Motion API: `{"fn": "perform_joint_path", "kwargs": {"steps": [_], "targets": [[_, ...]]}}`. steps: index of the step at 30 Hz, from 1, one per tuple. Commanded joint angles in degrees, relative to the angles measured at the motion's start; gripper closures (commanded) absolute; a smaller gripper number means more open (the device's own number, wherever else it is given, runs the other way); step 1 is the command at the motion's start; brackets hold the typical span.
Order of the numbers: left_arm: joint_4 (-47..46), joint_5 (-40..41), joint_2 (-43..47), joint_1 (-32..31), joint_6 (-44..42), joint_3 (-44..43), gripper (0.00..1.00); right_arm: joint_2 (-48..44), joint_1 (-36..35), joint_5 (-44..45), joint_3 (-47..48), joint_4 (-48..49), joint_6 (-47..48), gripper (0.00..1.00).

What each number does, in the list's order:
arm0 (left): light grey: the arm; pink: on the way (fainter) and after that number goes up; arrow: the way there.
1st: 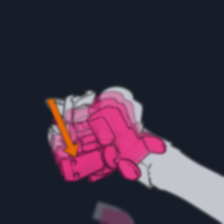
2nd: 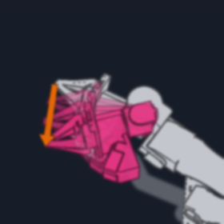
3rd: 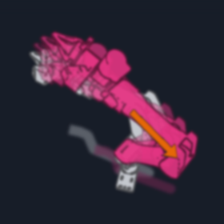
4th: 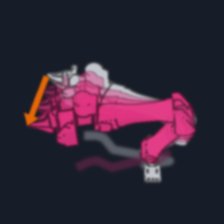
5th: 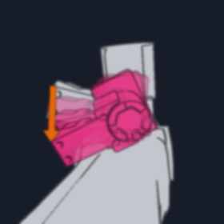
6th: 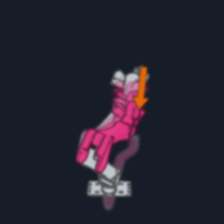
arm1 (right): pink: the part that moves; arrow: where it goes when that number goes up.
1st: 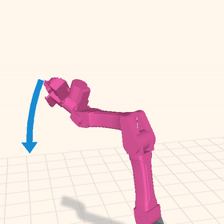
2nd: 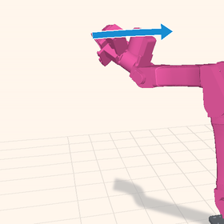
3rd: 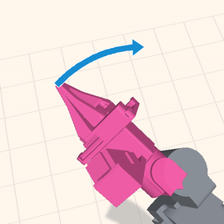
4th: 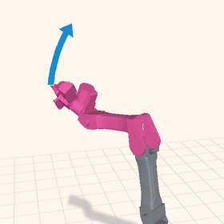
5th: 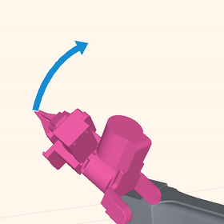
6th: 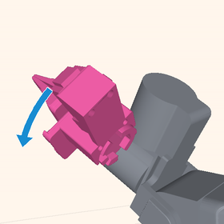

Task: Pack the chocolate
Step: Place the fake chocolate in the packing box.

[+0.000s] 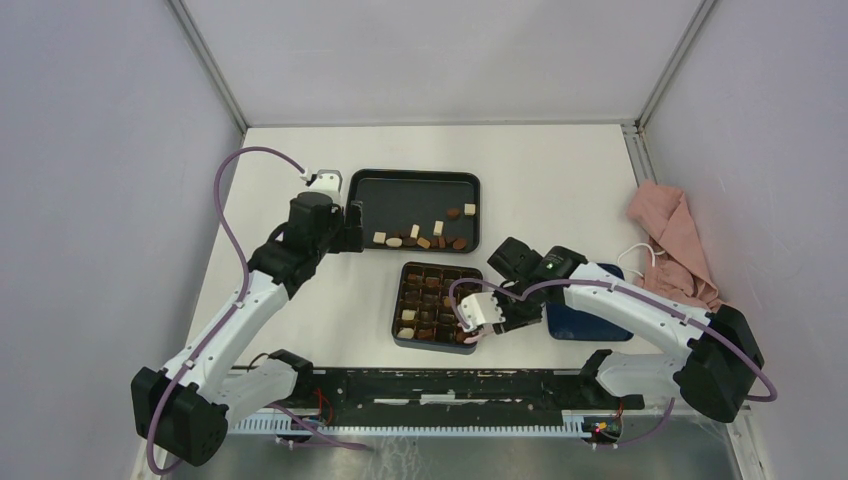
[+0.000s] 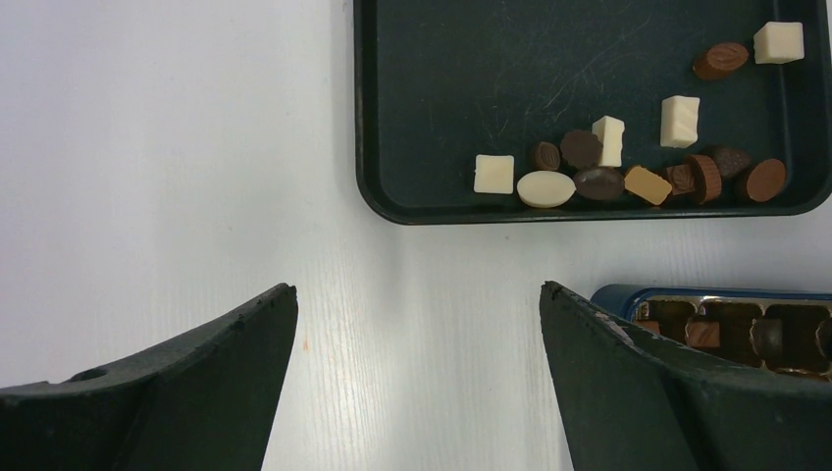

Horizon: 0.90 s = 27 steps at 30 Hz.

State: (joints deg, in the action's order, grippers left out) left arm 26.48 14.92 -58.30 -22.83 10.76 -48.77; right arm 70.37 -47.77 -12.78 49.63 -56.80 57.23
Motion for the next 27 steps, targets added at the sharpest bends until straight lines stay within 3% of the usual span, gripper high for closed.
{"fn": "perform_joint_path", "kwargs": {"steps": [1,6,13,21,23,27], "targets": [[-1.52,-0.15,0.25,0.37,-2.73,-0.27,0.02,-0.33,-0.46,0.15,0.6,1.18,-0.19,0.58],[-1.52,-0.31,0.21,0.36,-2.68,-0.27,0.02,-0.31,-0.39,-0.43,1.8,0.91,-0.34,0.58],[-1.58,-2.49,0.19,0.38,-2.42,-0.64,0.02,-1.12,2.02,-6.66,7.09,0.49,-1.8,0.68],[0.7,-22.74,-2.48,0.35,4.19,-5.01,0.02,2.71,17.16,-12.8,13.0,9.24,-7.12,0.71],[0.68,-27.87,-2.08,0.35,7.89,-3.41,0.03,4.28,21.33,-14.99,13.74,13.32,-10.99,0.71],[0.31,-30.83,0.02,0.18,15.81,2.45,0.08,6.74,30.14,-22.78,14.02,20.12,-18.17,0.71]]}}
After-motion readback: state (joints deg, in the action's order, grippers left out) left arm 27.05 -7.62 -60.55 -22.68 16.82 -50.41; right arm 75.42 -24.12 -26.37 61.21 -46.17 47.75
